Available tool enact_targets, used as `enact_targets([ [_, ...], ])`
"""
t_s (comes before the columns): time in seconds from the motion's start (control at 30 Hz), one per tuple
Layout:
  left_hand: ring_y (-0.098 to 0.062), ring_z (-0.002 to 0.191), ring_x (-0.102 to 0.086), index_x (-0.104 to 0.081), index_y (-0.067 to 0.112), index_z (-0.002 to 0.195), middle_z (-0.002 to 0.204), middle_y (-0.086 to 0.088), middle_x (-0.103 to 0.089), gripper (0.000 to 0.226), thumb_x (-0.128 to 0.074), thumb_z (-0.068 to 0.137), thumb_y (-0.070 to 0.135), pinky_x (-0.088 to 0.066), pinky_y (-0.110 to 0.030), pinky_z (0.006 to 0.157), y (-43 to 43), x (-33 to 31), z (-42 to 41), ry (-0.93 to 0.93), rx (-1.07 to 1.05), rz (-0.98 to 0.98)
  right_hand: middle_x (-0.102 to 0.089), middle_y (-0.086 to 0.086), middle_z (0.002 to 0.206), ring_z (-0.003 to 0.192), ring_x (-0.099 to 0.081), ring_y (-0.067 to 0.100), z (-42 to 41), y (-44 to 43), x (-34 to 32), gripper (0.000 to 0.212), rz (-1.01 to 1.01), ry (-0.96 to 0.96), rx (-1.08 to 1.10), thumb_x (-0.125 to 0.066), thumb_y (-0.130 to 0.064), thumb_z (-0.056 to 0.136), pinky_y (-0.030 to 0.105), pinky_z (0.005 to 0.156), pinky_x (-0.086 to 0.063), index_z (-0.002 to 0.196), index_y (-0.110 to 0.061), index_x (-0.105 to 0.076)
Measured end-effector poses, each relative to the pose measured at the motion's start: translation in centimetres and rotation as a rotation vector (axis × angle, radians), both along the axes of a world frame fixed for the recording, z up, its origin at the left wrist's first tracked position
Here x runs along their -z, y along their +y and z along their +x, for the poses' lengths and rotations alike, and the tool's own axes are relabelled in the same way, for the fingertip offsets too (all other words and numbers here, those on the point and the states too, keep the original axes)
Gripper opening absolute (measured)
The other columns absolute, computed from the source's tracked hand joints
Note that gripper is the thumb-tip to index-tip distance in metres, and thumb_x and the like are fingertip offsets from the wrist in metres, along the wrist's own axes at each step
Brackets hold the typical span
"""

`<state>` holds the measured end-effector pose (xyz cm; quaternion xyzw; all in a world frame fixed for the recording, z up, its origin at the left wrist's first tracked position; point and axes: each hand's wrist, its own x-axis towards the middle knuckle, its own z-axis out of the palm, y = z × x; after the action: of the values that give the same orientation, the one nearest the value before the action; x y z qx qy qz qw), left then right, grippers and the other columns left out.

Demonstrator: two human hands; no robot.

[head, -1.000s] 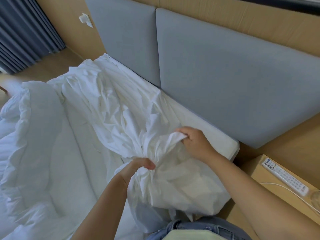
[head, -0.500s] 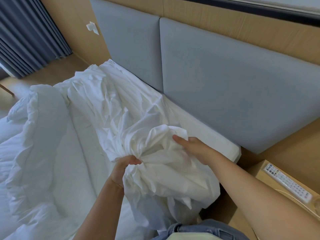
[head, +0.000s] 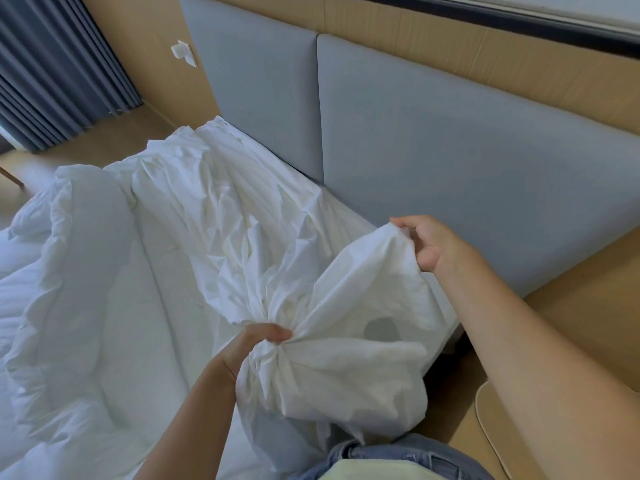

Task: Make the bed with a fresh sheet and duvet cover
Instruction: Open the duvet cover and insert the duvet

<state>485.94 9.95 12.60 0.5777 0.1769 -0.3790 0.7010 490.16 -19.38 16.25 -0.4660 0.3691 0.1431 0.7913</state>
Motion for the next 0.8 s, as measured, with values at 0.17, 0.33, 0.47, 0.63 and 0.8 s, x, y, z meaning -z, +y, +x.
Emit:
enact_targets([
  [0.17, -0.044, 0.104, -0.06, -0.067, 0.001, 0.1, 0.105, -0.027, -0.067, 0.076, -0.083, 0.028, 0.017, -0.039, -0.06, 0.101, 0.2, 0.2, -0.5, -0.002, -0.094, -0.008, -0.058, 0.006, 0.122, 0.083, -0.067, 0.014, -2.6, -0.7, 0.1, 0.076, 0.155, -0.35, 0.012, -0.045, 0.008, 0.091, 0.027, 0.07, -0.055, 0.152, -0.02, -0.009],
  [0.33, -0.038, 0.087, -0.067, -0.066, 0.002, 0.103, 0.096, -0.021, -0.07, 0.07, -0.077, 0.035, 0.015, -0.049, -0.052, 0.089, -0.8, 0.0, -0.6, 0.018, -0.071, -0.086, -0.037, 0.01, 0.144, 0.13, -0.037, 0.024, -4.2, 3.0, 0.9, 0.071, -1.181, -0.272, -0.432, -0.061, -0.005, 0.085, 0.027, 0.103, -0.028, 0.147, -0.012, -0.026],
  [0.47, -0.033, 0.078, -0.067, -0.072, 0.0, 0.088, 0.082, -0.017, -0.07, 0.049, -0.068, 0.04, 0.005, -0.052, -0.046, 0.083, -2.2, 0.1, -0.5, 0.011, -0.026, -0.081, -0.061, 0.001, 0.093, 0.081, -0.055, 0.014, -7.9, 9.6, 1.6, 0.016, -0.92, -0.412, -0.472, -0.066, -0.023, 0.085, 0.024, 0.075, -0.042, 0.095, -0.016, -0.056],
  [0.63, -0.026, 0.074, -0.068, -0.077, 0.006, 0.077, 0.084, -0.016, -0.068, 0.033, -0.061, 0.048, 0.005, -0.053, -0.034, 0.07, -3.2, 0.2, -0.9, 0.027, 0.058, -0.194, -0.066, -0.01, 0.093, 0.086, -0.062, 0.005, -9.2, 12.0, 4.8, 0.016, -0.653, -0.35, -0.495, -0.061, -0.031, 0.089, 0.016, 0.078, -0.049, 0.102, -0.021, -0.059],
  [0.8, -0.025, 0.06, -0.065, -0.07, 0.003, 0.076, 0.07, -0.014, -0.065, 0.026, -0.059, 0.053, 0.006, -0.052, -0.03, 0.057, -4.3, -0.1, -0.6, -0.006, 0.026, -0.093, -0.063, 0.005, 0.073, 0.066, -0.055, 0.015, -8.0, 12.1, 4.9, 0.015, -0.837, -0.402, -0.279, -0.056, -0.012, 0.091, 0.025, 0.064, -0.045, 0.08, -0.003, -0.061],
])
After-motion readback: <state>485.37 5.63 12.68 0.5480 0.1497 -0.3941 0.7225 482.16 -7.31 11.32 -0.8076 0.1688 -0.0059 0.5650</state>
